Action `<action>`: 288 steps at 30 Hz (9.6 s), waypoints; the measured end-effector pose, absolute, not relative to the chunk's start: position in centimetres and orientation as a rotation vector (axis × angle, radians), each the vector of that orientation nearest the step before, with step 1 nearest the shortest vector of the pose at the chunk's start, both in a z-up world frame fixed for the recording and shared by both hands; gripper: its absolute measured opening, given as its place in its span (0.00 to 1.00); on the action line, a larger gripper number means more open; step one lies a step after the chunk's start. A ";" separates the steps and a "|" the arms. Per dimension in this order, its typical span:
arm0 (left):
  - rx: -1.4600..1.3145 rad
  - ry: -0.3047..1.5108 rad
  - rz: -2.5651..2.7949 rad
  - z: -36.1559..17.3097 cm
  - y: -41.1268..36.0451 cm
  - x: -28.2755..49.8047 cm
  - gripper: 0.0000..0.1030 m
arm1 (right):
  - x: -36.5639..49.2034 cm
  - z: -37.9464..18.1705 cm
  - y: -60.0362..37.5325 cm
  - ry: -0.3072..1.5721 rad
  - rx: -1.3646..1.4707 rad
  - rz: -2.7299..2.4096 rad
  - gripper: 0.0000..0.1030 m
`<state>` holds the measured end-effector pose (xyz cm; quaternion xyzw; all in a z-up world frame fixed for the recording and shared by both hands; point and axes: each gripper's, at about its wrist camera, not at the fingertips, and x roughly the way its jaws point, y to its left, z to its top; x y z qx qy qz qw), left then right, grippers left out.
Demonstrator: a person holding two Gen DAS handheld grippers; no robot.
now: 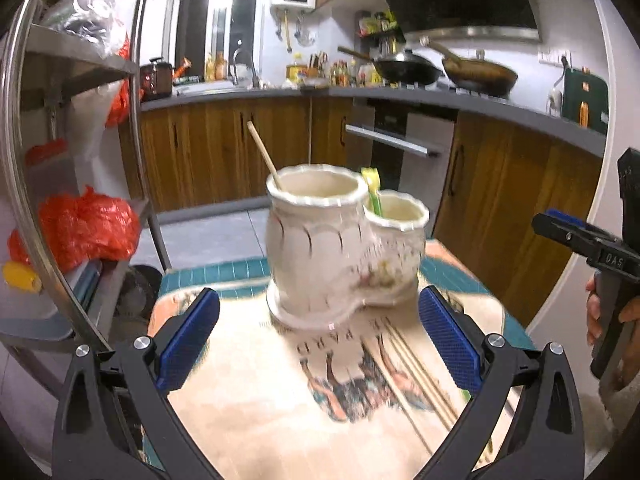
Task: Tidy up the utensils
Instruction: 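Withdraw both tools back toward the remaining utensils on the cloth, then grasp a silver spoon with the right gripper while the left grasps a chopstick, then drop the spoon into the small cup while the left drops the chopstick into the large cup, then withdraw both tools back toward the forks and chopsticks on the cloth, then grasp the gold fork with the right gripper while the left grasps a chopstick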
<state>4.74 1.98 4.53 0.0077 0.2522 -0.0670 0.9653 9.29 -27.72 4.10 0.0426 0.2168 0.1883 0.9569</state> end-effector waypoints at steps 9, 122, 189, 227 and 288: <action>0.029 0.666 -0.126 0.8 0.4 4.9 0.95 | 8.1 0.9 -28.0 0.553 0.023 0.368 0.95; -0.082 0.312 -0.319 11.6 2.4 8.7 0.06 | 14.6 8.7 -23.0 0.375 0.193 0.615 0.04; 0.009 0.380 -0.175 8.5 1.1 15.2 0.22 | 21.1 3.3 -17.1 0.517 0.151 0.504 0.04; 0.044 0.467 -0.182 5.8 -0.4 4.4 0.95 | 8.8 4.1 -26.7 0.499 0.055 0.384 0.95; 0.152 0.970 -0.261 -4.6 -4.5 6.6 0.05 | 15.8 -5.8 -23.1 0.940 0.204 0.404 0.35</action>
